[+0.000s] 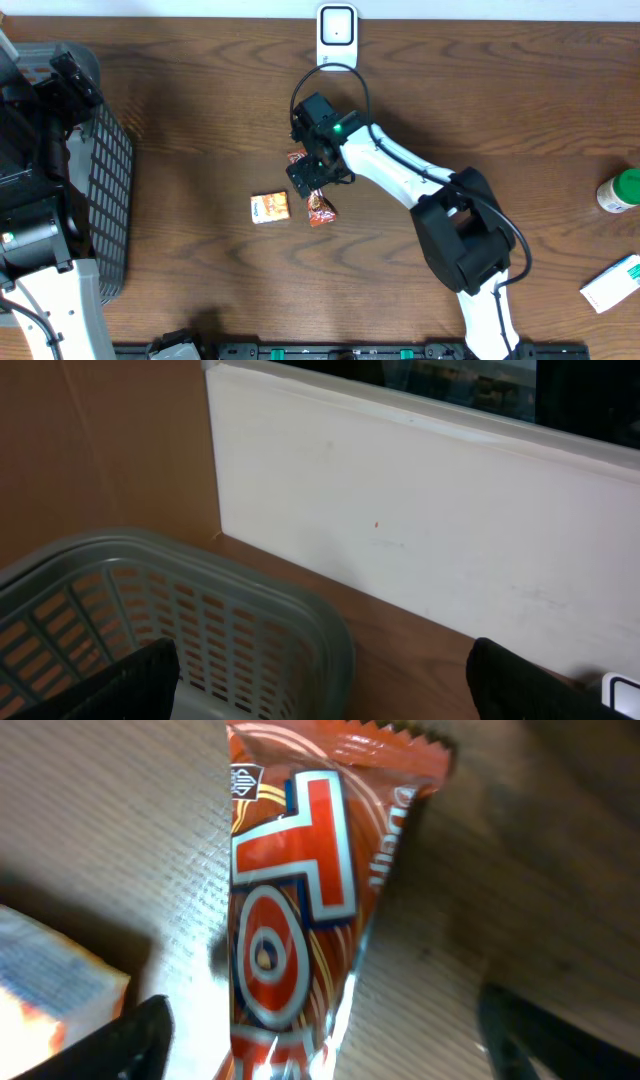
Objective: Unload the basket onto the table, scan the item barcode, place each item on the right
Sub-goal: 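Grasp the TOP bar and lift it with the right gripper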
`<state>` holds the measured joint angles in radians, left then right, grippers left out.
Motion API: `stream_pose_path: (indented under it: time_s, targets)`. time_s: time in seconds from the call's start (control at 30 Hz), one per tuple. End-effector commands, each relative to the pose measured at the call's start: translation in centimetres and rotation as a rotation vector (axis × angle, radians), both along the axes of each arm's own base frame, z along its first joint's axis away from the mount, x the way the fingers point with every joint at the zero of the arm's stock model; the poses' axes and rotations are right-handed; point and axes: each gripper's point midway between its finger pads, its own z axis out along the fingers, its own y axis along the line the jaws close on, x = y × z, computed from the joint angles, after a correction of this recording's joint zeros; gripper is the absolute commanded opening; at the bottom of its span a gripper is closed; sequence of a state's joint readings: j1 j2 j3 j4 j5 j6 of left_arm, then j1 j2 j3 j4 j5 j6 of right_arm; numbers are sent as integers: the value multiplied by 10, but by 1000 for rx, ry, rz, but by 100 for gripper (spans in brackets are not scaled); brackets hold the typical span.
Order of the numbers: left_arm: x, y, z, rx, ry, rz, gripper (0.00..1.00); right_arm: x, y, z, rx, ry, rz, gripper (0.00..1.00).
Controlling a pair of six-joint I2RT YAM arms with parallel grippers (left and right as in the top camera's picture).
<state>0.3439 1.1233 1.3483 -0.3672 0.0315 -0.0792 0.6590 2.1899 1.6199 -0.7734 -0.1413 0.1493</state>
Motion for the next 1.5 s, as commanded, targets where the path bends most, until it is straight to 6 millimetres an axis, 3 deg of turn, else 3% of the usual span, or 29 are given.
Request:
stream_pose_path:
  time_s: [0.0, 0.17, 0.2, 0.43, 0.6, 0.8, 0.9, 1.1, 1.47]
  targets:
    - [1, -3, 2, -8, -9, -10, 91, -12, 8, -19, -20, 32, 25, 82]
    - [1, -3, 2, -8, -9, -10, 91, -12, 1, -29, -84, 18, 5, 54]
    - [1, -3, 2, -8, -9, -10, 91, -13, 2, -30, -87, 17, 9, 44]
    - [1, -3, 2, -8, -8, -10, 91, -24, -5, -26, -98, 86, -10, 28]
    - [1, -3, 2, -8, -9, -10, 91, -45, -6, -3, -34, 248, 6, 16]
    - [1, -3, 2, -8, -9, -10, 91, -63, 11, 48, 272, 479, 84, 15]
    - [1, -3, 2, -8, -9, -10, 91, -66, 5, 71, 428, 601, 58, 16]
    - [1, -3, 2, -8, -9, -10, 91, -67, -20, 77, 434, 682, -9, 14]
    - [1, -3, 2, -8, -9, -10, 91, -98, -22, 105, 468, 909, -105, 2]
